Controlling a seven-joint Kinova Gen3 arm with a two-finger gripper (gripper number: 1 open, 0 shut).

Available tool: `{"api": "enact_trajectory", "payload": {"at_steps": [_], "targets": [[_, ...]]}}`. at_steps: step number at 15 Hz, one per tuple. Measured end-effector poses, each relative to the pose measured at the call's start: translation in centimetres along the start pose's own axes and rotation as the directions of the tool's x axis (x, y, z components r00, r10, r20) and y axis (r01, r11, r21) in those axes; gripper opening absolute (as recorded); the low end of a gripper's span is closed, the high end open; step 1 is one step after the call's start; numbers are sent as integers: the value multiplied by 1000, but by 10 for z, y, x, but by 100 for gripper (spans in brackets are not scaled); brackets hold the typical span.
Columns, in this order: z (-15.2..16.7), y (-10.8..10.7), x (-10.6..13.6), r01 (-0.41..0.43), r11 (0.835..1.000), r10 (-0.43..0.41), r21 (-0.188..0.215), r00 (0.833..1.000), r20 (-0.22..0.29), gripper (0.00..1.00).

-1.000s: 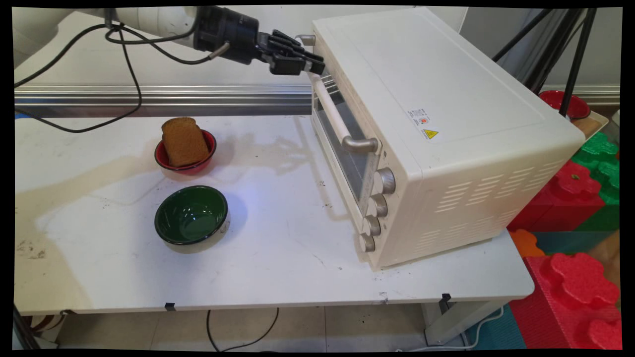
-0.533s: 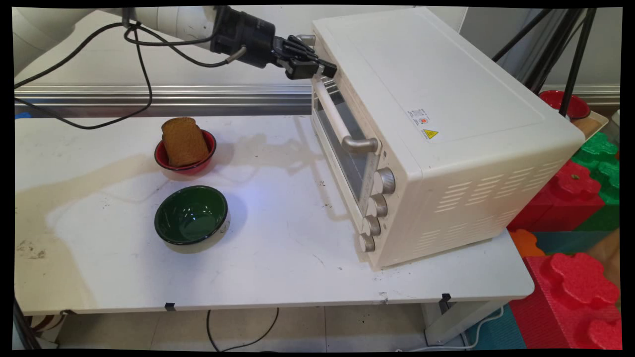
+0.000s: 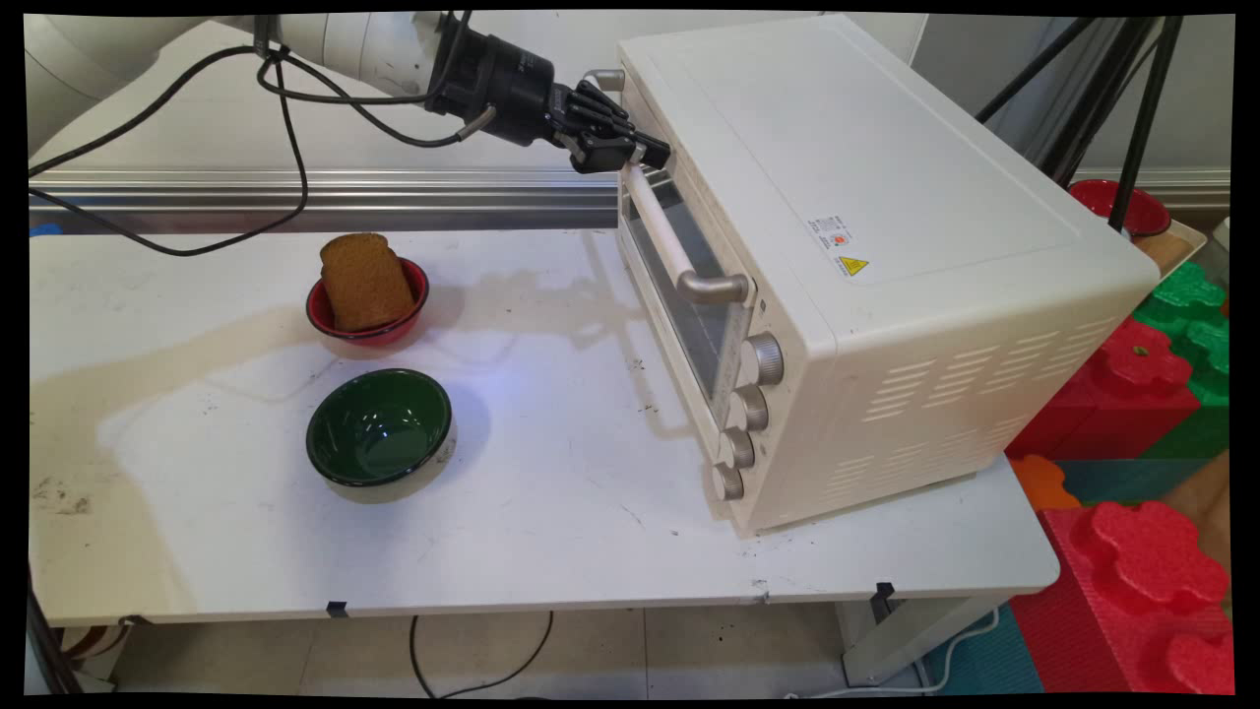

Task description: Open the oven

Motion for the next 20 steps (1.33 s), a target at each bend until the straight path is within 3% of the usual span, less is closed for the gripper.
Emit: {"api": "enact_trajectory", "payload": {"at_steps": [9,20], "targets": [[-14,-1,-13,-45,999,45,-5,998,36,0],[-57,4,-57,-66,996,72,-59,993,89,0]]}}
